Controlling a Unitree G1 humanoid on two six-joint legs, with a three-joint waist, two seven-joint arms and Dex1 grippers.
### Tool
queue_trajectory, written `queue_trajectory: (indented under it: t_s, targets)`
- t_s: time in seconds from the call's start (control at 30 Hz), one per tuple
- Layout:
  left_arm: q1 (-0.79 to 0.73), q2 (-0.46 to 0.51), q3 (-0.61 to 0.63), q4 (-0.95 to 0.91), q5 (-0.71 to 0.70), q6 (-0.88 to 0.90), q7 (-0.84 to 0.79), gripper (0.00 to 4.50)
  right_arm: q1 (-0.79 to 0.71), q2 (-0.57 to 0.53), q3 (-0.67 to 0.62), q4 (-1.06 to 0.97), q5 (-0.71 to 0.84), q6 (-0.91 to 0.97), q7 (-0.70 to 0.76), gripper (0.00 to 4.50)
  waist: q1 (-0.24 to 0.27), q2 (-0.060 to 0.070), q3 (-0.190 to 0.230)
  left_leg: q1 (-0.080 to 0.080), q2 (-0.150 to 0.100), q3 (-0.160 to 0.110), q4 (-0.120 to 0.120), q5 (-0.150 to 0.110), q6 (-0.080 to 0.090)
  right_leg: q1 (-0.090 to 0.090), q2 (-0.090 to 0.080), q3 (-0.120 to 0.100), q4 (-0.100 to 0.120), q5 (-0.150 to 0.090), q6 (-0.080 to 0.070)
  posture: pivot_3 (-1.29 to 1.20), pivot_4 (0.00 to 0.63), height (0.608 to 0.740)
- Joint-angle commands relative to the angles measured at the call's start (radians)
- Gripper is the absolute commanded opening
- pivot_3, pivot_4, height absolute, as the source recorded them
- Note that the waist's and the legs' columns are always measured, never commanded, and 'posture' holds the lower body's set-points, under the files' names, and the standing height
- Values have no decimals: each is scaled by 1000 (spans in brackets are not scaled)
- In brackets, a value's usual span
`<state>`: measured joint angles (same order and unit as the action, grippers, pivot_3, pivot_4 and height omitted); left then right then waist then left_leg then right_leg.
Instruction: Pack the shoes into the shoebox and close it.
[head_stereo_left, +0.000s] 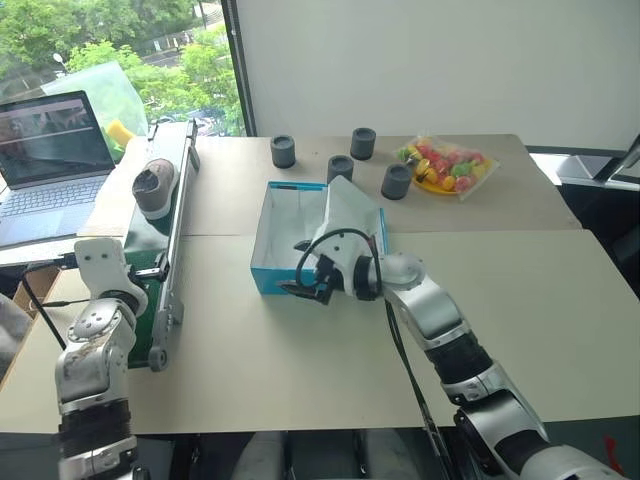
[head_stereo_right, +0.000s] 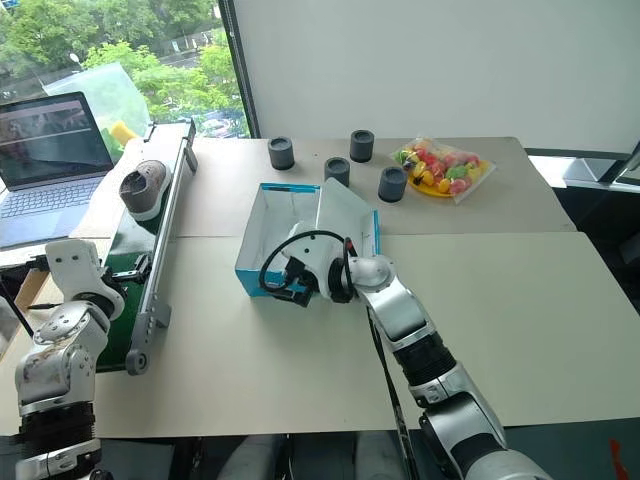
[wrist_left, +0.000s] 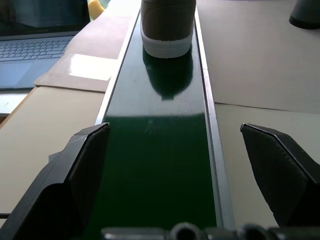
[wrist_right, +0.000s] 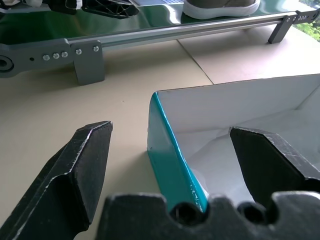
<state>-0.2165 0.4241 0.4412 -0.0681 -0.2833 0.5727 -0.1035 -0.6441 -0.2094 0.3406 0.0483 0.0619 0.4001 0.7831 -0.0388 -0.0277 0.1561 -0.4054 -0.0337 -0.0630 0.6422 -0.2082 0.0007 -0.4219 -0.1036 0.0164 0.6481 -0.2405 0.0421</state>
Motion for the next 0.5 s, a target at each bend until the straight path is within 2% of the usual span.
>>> queue_trajectory:
  t_s: [0.03, 0.5]
  targets:
    - [6, 4, 26, 9, -2, -27, 3, 4500, -7, 10, -15, -49, 18, 2, -8, 4416, 0, 0, 0, 0, 0, 0, 0, 0, 0, 0, 0, 0, 0, 0, 0, 0, 150, 736]
    - [20, -6, 10, 63, 6, -49, 1, 4500, -2, 10, -27, -81, 27, 24, -12, 4416, 2, 0, 0, 0, 0, 0, 0, 0, 0, 0, 0, 0, 0, 0, 0, 0, 150, 736]
